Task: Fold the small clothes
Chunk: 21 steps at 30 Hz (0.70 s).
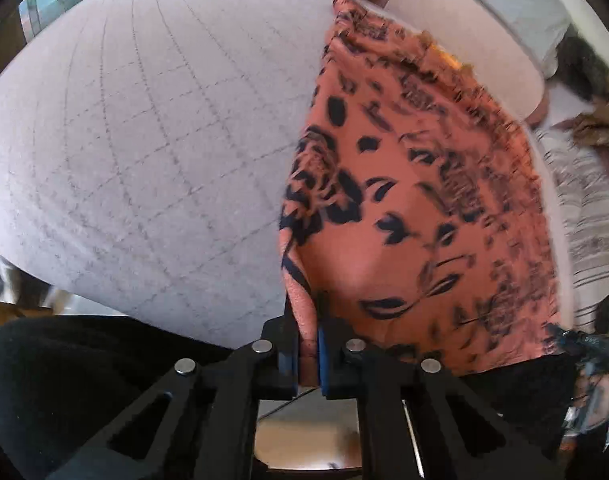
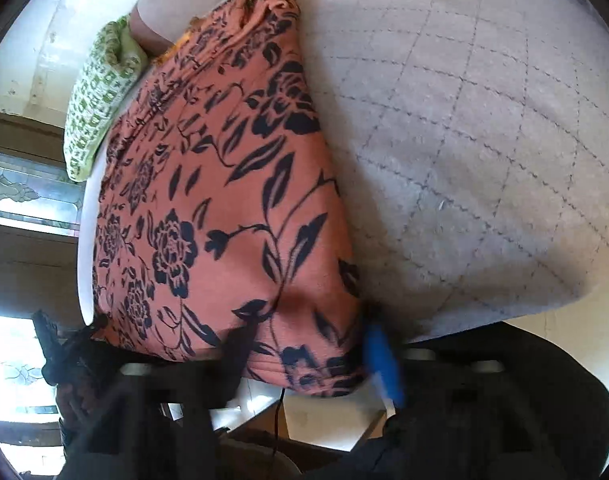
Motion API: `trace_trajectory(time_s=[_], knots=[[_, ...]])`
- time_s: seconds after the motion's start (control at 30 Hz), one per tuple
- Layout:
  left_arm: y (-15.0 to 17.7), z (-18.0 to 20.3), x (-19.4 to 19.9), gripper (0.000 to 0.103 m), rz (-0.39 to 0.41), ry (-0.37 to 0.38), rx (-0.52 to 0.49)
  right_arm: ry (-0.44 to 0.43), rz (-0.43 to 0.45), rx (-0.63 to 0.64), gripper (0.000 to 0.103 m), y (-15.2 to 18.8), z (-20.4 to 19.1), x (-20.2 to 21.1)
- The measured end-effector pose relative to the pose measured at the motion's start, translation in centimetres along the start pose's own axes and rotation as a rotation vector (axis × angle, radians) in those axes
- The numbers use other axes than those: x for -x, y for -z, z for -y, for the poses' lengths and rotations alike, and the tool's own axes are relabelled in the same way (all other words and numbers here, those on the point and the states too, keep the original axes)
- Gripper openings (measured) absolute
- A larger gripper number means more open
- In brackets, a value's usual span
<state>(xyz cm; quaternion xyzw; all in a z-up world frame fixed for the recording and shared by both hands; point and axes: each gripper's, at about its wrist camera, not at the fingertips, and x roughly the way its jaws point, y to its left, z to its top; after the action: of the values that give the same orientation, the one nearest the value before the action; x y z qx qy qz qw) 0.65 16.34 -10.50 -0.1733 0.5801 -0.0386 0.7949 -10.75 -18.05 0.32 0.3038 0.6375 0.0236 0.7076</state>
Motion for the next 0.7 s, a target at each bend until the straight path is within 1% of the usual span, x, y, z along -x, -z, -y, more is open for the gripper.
trace_trajectory(time_s=[0.07,0.1,0.13,0.17,0.23,0.27,0.33,0.4,0.43,0.53,0.57,0.6,0.63,0.7], knots=[[-0.4,0.5,0.4,0.006,0.016,0.011,-0.035,-0.027,0.022,0.017,0.009,0.0,-0.2,0.9],[-0.5,0.7,0.3,0.006,0.016,0.009,-0.038,-0.065,0.033,0.005,0.009,0.0,0.0,1.5],[-0.6,0.5,0.1,0.006,0.007,0.004,-0.032,-0.095,0.051,-0.028,0.009,0.0,0.5,1.8],[-0.6,0.4,-0.4,0.006,-0.013,0.007,-0.015,-0.111,0.054,-0.048,0.009,0.0,0.9,1.9],[-1.1,-0.4,-0.6,0.006,-0.045,0.020,0.024,-0.175,0.055,-0.071,0.009,-0.1,1.2,1.7],[-1.1,-0.7,0.3,0.006,-0.035,0.029,0.018,-0.188,0.059,-0.066,0.009,-0.3,0.9,2.0],[-2.1,-0.5,1.7,0.006,-0.008,0.056,0.009,-0.244,0.084,-0.066,0.009,-1.0,0.3,3.0],[-4.1,0.4,3.7,0.006,0.046,0.106,0.003,-0.299,0.123,-0.055,0.009,-2.3,-0.7,4.2],[-5.6,1.0,5.0,0.006,0.086,0.131,-0.009,-0.338,0.148,-0.046,0.009,-3.5,-1.4,4.9],[-9.2,2.3,7.2,0.006,0.152,0.170,-0.028,-0.412,0.199,-0.022,0.009,-7.4,-3.5,5.8],[-11.4,3.0,7.8,0.006,0.181,0.185,-0.041,-0.433,0.214,-0.020,0.009,-8.4,-4.0,6.0],[-12.6,3.5,7.9,0.006,0.195,0.188,-0.046,-0.453,0.231,-0.013,0.009,-10.0,-4.7,6.2],[-14.9,4.2,8.1,0.006,0.221,0.185,-0.057,-0.464,0.253,0.004,0.009,-11.9,-5.4,6.6],[-18.4,5.0,7.7,0.007,0.257,0.179,-0.074,-0.476,0.288,0.022,0.009,-15.2,-6.3,6.9]])
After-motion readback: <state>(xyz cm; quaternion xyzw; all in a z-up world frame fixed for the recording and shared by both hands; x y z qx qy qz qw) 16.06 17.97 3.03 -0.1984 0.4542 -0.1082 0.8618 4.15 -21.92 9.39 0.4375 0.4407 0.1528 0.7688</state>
